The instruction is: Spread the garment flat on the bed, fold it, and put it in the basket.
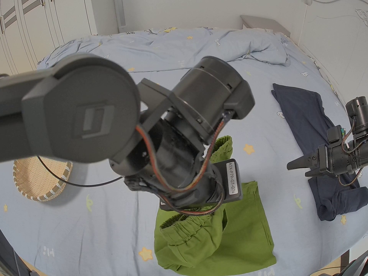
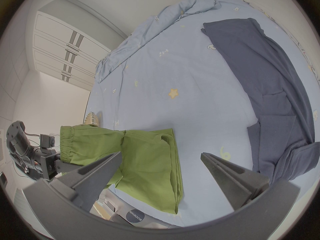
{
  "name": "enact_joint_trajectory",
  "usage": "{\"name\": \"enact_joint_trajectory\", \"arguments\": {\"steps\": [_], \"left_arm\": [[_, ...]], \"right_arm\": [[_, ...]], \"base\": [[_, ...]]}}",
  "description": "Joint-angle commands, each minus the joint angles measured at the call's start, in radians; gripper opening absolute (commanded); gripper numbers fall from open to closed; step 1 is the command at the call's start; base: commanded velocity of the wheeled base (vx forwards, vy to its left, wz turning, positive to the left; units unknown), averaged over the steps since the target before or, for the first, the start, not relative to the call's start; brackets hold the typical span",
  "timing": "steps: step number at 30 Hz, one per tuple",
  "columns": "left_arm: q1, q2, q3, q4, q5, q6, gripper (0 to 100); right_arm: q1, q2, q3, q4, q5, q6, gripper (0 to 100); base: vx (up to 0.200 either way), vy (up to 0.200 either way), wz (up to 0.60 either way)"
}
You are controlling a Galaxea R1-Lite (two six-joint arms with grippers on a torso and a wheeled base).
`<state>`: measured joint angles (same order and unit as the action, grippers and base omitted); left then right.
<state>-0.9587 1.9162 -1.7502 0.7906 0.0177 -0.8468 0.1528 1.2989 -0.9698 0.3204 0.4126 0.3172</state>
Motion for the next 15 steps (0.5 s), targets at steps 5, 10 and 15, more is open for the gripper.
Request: {"name": "enact_joint_trajectory", "arguments": {"steps": [5,10,15], "left_arm": [[-0.032,0.044,-0.015,-0.016,0.001,-0.011,0],[-0.063,0.055,-0.015,-0.053,0.001,-0.023,100],[-0.101,0.086,-0.011,-0.14,0.001,-0.058,100]], "right_arm": [[-0.001,0.003,0.0,0.0,0.0,0.0,100],[-0.001,0.003,0.0,0.0,0.0,0.0,100],[-0.001,0.002,0.0,0.0,0.0,0.0,100]], "base": [[0.0,0.0,0.0],[0.0,0.0,0.0],[0.0,0.0,0.0]]}}
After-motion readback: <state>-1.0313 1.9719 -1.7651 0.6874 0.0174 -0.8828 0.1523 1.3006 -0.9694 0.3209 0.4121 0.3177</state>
